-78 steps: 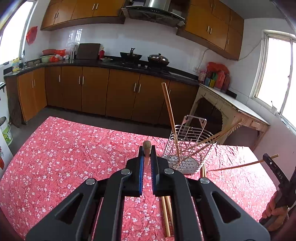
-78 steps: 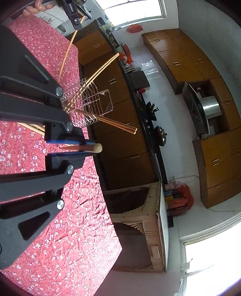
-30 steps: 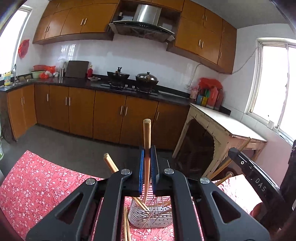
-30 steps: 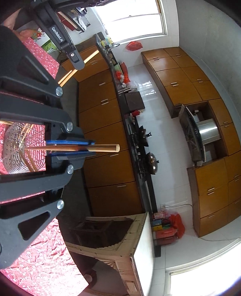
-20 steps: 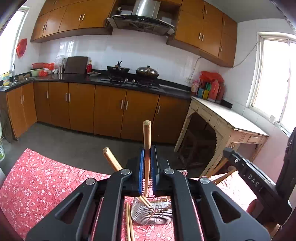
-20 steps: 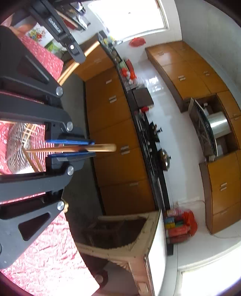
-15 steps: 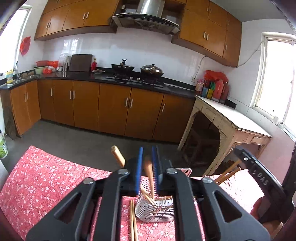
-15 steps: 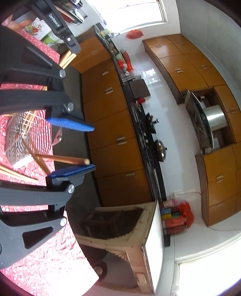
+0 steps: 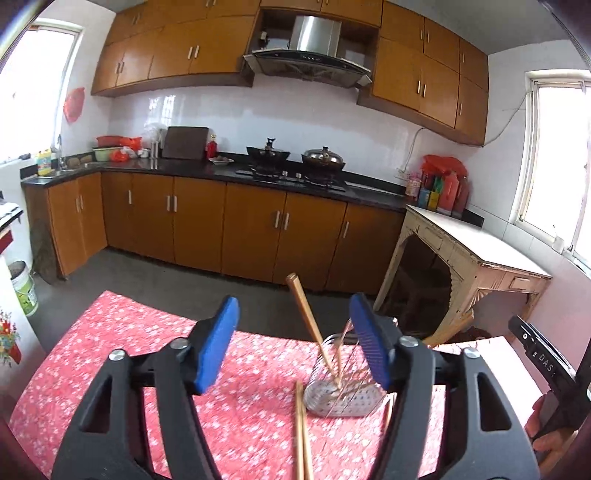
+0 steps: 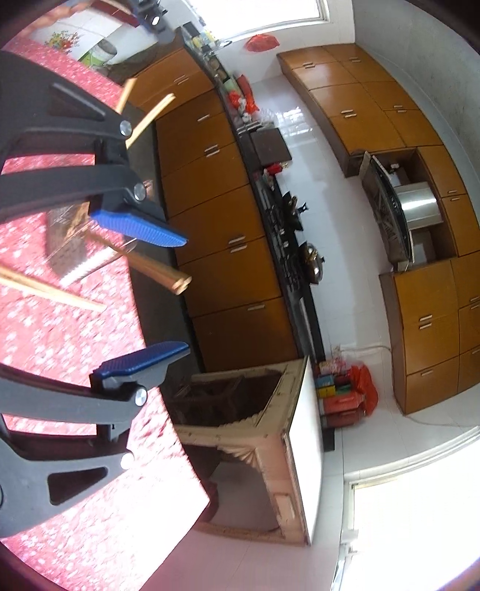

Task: Organize utensils
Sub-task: 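Move both open grippers back to the loose chopsticks on the table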

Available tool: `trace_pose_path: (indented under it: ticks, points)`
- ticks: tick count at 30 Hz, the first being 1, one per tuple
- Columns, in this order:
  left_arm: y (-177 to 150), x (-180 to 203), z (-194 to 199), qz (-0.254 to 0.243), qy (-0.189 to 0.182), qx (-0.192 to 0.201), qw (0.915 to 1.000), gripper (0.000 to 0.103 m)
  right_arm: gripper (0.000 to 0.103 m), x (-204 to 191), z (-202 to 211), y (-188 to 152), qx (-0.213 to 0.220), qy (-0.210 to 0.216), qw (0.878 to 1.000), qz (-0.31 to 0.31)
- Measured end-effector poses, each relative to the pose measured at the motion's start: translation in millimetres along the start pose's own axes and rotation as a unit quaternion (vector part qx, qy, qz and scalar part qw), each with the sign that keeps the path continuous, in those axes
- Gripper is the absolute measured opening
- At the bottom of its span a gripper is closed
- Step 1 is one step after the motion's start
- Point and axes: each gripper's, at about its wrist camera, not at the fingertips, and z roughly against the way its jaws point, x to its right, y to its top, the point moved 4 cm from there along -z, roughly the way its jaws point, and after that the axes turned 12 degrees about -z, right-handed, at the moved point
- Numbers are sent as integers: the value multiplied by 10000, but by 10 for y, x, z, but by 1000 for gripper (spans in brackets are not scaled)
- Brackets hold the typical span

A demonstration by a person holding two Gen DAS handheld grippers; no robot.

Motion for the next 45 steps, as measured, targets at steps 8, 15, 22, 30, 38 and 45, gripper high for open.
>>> trace_pose_path:
  ticks: [8,15,22,30,38,45]
  points:
    - [-743,-236,177,-24,68,-413,9991,75,54,439,56,-720,-628,-358,9974,19]
    - [-1438,-137,-110,-413,-27,-1004,9941,75,53,516,-232,-1455,-1456,-411,9885,12]
    - [-1813,148,-393,-923,-173,-1435,9852,75,35,287,-552,-1980,-2191,-211,9749,335]
    - [-2007,262,-525,-1000,-406,-1746,9787,73,34,173,-794,-2206,-2502,-279,9665,498]
    - [-2135,325,-619,-947,-603,-2044,9724,63,9,299,-827,-2117,-2381,-699,9666,647]
    - [-2182,459,-666,-1031,-774,-2218,9665,52,8,577,-877,-1994,-2298,-911,9682,384]
